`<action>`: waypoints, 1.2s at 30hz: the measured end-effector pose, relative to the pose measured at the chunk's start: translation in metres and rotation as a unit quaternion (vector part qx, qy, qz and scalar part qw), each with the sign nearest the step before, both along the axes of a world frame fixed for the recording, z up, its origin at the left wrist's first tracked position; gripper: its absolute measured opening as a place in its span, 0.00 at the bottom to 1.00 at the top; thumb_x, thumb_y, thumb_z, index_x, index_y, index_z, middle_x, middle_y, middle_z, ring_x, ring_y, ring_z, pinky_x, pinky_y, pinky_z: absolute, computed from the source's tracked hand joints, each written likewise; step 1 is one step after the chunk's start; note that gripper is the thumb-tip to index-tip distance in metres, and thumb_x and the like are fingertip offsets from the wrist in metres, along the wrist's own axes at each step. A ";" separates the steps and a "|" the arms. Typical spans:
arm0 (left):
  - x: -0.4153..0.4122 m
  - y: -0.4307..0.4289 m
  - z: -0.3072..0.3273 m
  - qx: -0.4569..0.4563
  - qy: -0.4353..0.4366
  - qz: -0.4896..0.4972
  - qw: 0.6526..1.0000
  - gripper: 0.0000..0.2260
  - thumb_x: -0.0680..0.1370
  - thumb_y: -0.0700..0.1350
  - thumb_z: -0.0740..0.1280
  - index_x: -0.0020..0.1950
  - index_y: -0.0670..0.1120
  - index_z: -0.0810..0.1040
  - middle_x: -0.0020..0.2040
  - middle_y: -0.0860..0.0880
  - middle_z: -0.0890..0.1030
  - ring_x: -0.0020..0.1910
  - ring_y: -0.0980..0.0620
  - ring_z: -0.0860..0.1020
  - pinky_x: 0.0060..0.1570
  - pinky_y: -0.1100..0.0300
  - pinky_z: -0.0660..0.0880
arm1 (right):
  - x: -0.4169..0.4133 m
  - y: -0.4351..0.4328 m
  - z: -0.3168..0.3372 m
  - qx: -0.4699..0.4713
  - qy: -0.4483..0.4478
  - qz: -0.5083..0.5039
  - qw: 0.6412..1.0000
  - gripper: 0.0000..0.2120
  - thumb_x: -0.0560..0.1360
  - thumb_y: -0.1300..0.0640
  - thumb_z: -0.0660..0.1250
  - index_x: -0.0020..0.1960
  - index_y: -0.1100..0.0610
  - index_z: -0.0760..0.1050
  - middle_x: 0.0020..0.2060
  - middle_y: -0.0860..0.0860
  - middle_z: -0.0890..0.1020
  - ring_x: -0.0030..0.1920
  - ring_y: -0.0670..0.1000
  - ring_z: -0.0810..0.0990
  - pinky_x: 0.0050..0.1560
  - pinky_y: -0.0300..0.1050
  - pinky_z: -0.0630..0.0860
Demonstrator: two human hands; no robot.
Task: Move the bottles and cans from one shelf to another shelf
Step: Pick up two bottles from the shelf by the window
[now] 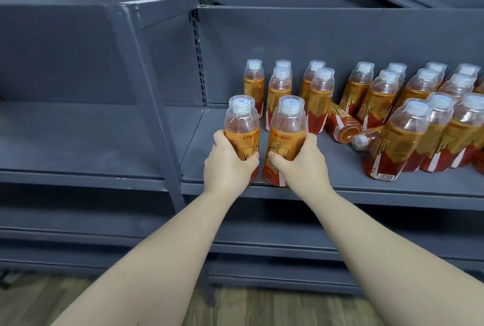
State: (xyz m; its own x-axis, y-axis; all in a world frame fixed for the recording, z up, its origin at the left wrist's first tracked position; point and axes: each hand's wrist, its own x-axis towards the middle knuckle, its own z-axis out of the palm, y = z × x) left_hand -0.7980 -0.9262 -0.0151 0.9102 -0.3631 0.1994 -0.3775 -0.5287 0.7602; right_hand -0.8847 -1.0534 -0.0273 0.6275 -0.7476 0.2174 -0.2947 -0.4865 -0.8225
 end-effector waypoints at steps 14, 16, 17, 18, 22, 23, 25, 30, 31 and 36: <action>-0.025 0.122 -0.016 -0.009 0.011 0.027 1.000 0.29 0.73 0.57 0.75 0.65 0.50 0.64 0.57 0.51 0.77 0.53 0.49 0.78 0.49 0.56 0.76 | -0.023 0.113 -0.009 0.024 0.007 0.048 0.999 0.27 0.73 0.47 0.75 0.63 0.49 0.63 0.54 0.45 0.76 0.54 0.49 0.78 0.54 0.47 0.78; -0.026 0.138 -0.016 -0.012 0.015 0.045 0.999 0.28 0.73 0.57 0.75 0.65 0.50 0.64 0.56 0.51 0.77 0.52 0.50 0.77 0.47 0.57 0.75 | -0.020 0.128 -0.007 0.024 0.009 0.062 0.998 0.28 0.73 0.47 0.75 0.65 0.50 0.63 0.56 0.46 0.77 0.55 0.49 0.78 0.55 0.48 0.79; -0.026 0.146 -0.016 -0.012 0.016 0.054 0.998 0.28 0.73 0.57 0.75 0.64 0.50 0.64 0.56 0.52 0.76 0.51 0.50 0.77 0.47 0.58 0.75 | -0.018 0.134 -0.007 0.025 0.009 0.069 0.997 0.28 0.73 0.47 0.75 0.65 0.50 0.63 0.57 0.46 0.77 0.55 0.49 0.77 0.56 0.47 0.78; -0.026 0.153 -0.016 -0.010 0.015 0.063 0.998 0.28 0.73 0.57 0.75 0.64 0.51 0.64 0.57 0.52 0.76 0.51 0.51 0.76 0.47 0.58 0.75 | -0.016 0.141 -0.006 0.025 0.007 0.079 0.997 0.28 0.73 0.47 0.75 0.65 0.50 0.63 0.56 0.46 0.76 0.54 0.49 0.77 0.55 0.46 0.78; -0.025 0.179 -0.017 -0.001 0.015 0.105 0.994 0.29 0.73 0.57 0.75 0.66 0.51 0.63 0.59 0.52 0.75 0.54 0.51 0.78 0.48 0.57 0.76 | -0.004 0.166 -0.005 0.029 0.006 0.125 0.992 0.27 0.73 0.47 0.75 0.62 0.47 0.61 0.55 0.44 0.75 0.53 0.48 0.77 0.53 0.44 0.77; -0.025 0.184 -0.016 0.001 0.016 0.112 0.994 0.29 0.73 0.58 0.75 0.66 0.52 0.63 0.59 0.52 0.75 0.55 0.51 0.78 0.49 0.57 0.77 | -0.001 0.170 -0.005 0.029 0.008 0.134 0.991 0.27 0.73 0.46 0.75 0.62 0.47 0.61 0.55 0.44 0.75 0.54 0.48 0.77 0.53 0.44 0.77; -0.024 0.196 -0.014 0.001 0.015 0.136 0.991 0.30 0.73 0.58 0.74 0.67 0.51 0.63 0.60 0.52 0.75 0.56 0.51 0.78 0.51 0.55 0.78 | 0.007 0.181 -0.005 0.028 0.011 0.160 0.987 0.28 0.73 0.46 0.75 0.64 0.47 0.62 0.56 0.44 0.75 0.54 0.47 0.77 0.52 0.44 0.78; -0.023 0.230 -0.012 0.005 0.009 0.201 0.980 0.30 0.73 0.58 0.74 0.68 0.51 0.63 0.59 0.52 0.75 0.55 0.52 0.77 0.51 0.56 0.76 | 0.028 0.205 -0.003 0.028 0.004 0.225 0.974 0.27 0.73 0.46 0.75 0.61 0.45 0.60 0.56 0.45 0.75 0.53 0.47 0.77 0.51 0.43 0.76; -0.024 0.236 -0.012 0.005 0.009 0.215 0.977 0.30 0.73 0.58 0.74 0.67 0.51 0.63 0.59 0.52 0.75 0.55 0.51 0.77 0.50 0.56 0.76 | 0.032 0.209 -0.004 0.030 0.003 0.236 0.971 0.27 0.73 0.46 0.75 0.60 0.46 0.60 0.56 0.45 0.75 0.54 0.48 0.77 0.52 0.43 0.77; -0.030 0.265 -0.008 -0.003 0.012 0.277 0.961 0.28 0.73 0.57 0.74 0.65 0.50 0.64 0.58 0.51 0.76 0.51 0.53 0.74 0.50 0.57 0.74 | 0.049 0.234 -0.006 0.030 0.004 0.289 0.957 0.27 0.72 0.46 0.76 0.62 0.47 0.62 0.55 0.45 0.76 0.53 0.48 0.78 0.54 0.47 0.79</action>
State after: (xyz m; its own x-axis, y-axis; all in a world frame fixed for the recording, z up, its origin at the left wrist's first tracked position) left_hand -0.8281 -0.6613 -0.0230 0.9678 0.1796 0.1766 -0.0218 -0.6389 0.7690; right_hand -0.8352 -0.8197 -0.0336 0.9414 -0.2863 0.1782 0.0028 -0.5219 -0.8530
